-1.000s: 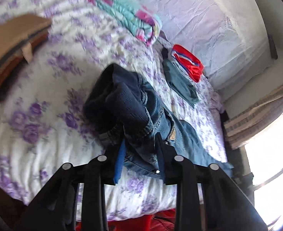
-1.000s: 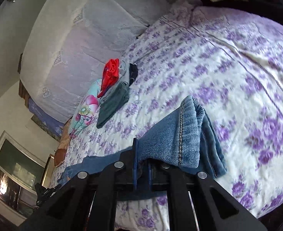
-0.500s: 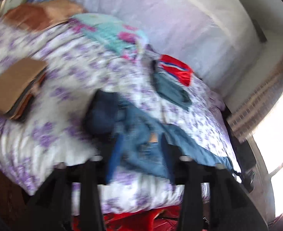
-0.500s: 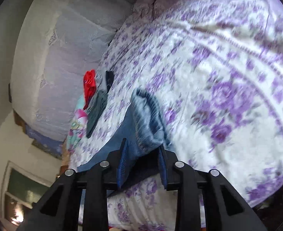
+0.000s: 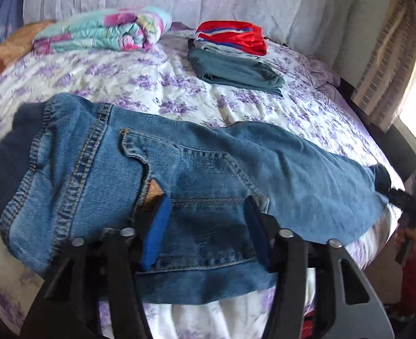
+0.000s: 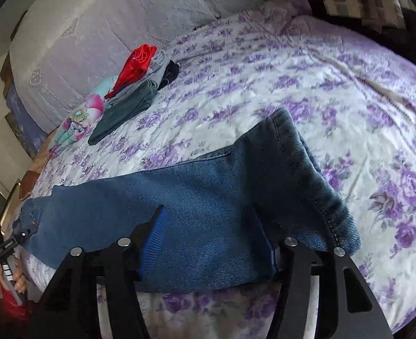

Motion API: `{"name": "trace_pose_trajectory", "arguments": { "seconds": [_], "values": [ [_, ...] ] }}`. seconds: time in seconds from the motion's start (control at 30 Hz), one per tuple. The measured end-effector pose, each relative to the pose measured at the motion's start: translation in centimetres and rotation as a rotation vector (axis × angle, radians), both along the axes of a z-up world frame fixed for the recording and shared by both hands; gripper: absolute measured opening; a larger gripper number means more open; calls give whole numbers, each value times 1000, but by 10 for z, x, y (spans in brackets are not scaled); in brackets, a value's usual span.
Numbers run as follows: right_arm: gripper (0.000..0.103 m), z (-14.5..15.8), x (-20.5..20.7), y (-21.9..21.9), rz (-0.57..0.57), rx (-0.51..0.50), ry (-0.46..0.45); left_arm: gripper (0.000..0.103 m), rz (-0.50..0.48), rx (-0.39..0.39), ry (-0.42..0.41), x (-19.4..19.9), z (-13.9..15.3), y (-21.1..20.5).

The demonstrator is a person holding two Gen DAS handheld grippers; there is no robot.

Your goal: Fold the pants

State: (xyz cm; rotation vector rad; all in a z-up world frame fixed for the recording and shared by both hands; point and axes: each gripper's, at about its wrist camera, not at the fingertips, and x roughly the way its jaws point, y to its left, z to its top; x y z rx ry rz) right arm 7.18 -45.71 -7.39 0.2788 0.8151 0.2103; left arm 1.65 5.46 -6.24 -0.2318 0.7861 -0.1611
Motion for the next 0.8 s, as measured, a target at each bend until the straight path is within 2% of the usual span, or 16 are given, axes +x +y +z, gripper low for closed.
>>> {"name": "trace_pose_trajectory", "arguments": {
  "seconds": [0.03,0.1,0.17,0.2,0.27,0.3,0.37,0.4,0.47,0.5,0.53,0.6,0.7,0.8],
  "values": [
    [56,6,-2,3,-14,-15,5,48,6,-17,3,-5,2,4],
    [56,24,-1,15,17,27,-28,51,35,-86,0,-14,12,15],
    [55,42,7,41,123,76,-40,56,48,-155,-37,-18,27,25],
    [55,49,18,62,191,114,-38,62,64,-164,-56,-18,33,26],
    [55,54,43,103,302,213,0,72,147,-152,-75,-16,34,38],
    [55,54,59,130,366,281,39,73,177,-151,-58,-12,30,42],
    [55,46,85,181,475,355,120,73,191,-171,-14,-8,15,50],
    [55,44,91,206,525,358,153,73,174,-149,-41,-12,11,49],
    [55,35,112,255,598,321,214,73,142,-58,-81,-21,7,38],
    [55,29,120,278,626,305,246,73,121,14,-106,-25,2,29],
    [55,25,127,292,643,296,270,73,110,41,-127,-27,-1,26],
    [55,15,143,322,686,290,334,73,97,41,-159,-31,-4,28],
    [56,6,153,343,739,303,404,73,83,-24,-177,-32,-2,35],
    [56,0,147,359,821,319,467,73,71,-41,-191,-34,-2,38]
  ]
}}
